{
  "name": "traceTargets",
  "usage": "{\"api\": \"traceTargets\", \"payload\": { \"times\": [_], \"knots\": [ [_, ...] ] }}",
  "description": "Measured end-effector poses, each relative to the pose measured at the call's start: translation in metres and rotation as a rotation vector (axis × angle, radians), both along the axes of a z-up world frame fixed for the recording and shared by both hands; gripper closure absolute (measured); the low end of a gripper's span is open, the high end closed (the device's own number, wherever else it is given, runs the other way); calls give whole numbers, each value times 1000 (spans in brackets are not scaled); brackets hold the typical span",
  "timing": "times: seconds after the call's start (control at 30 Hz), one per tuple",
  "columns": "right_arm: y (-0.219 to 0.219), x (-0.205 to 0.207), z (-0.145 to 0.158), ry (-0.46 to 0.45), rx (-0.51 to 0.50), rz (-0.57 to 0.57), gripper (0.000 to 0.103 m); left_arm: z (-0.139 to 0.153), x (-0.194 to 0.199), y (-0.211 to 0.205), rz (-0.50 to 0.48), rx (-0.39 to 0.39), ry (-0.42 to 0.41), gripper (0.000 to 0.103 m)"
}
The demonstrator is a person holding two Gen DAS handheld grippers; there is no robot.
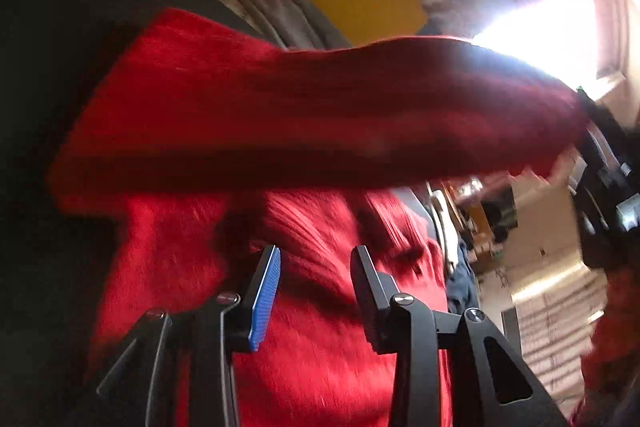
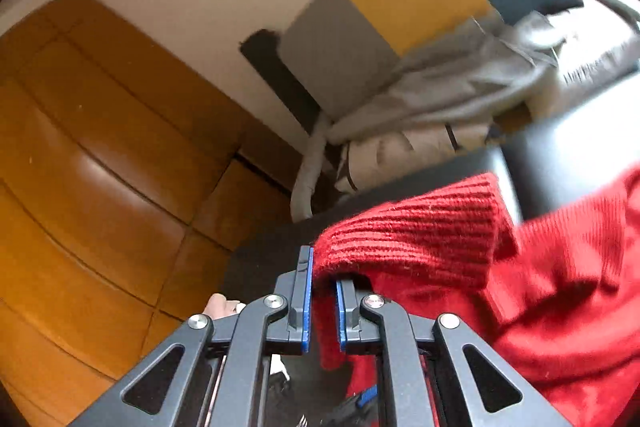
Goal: Fold clothes
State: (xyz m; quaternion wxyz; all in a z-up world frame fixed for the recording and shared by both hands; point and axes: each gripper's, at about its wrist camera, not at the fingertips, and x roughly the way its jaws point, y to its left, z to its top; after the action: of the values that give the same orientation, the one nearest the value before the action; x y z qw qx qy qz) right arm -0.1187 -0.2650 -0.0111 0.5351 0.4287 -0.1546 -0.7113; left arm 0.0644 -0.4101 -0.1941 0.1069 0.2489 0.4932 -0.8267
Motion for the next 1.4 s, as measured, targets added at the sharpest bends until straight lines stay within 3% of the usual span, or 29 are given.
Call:
{"api": "traceTargets", "payload": {
  "times": [0.13, 0.3, 0.53, 0.7, 0.77, 0.83, 0.9, 1.03, 1.17, 1.3, 1.33, 1.4],
  "knots": [
    [14, -5, 16, 112, 24, -12, 92, -4, 17, -17, 103, -24, -17, 67],
    [51, -32, 5, 161, 81, -81, 91, -17, 34, -24, 119, 0, -6, 67],
    [111, -69, -62, 102, 208, -176, 90, -20, 43, -1, 74, -73, -26, 67],
    [152, -69, -132, -47, 242, -193, 90, -18, 50, 5, 70, -72, -5, 67],
    [164, -67, -153, -115, 198, -187, 83, -18, 51, 7, 70, -81, 0, 67],
    [173, -65, -163, -172, 136, -185, 56, -17, 55, 10, 71, -79, 8, 67],
    [183, -67, -173, -252, 24, -189, 38, -17, 57, 10, 76, -69, 22, 67],
    [193, -78, -178, -302, -87, -239, 33, -17, 55, 10, 82, -72, 23, 67],
    [191, -92, -178, -291, -51, -338, 34, -17, 55, 9, 84, -67, 29, 67],
    [185, -103, -180, -291, 45, -400, 67, -14, 58, 11, 89, -66, 29, 67],
    [184, -104, -172, -256, 60, -389, 74, -14, 58, 11, 89, -65, 31, 67],
    [190, -97, -137, -105, 48, -358, 77, -13, 57, 11, 90, -63, 33, 67]
  ]
}}
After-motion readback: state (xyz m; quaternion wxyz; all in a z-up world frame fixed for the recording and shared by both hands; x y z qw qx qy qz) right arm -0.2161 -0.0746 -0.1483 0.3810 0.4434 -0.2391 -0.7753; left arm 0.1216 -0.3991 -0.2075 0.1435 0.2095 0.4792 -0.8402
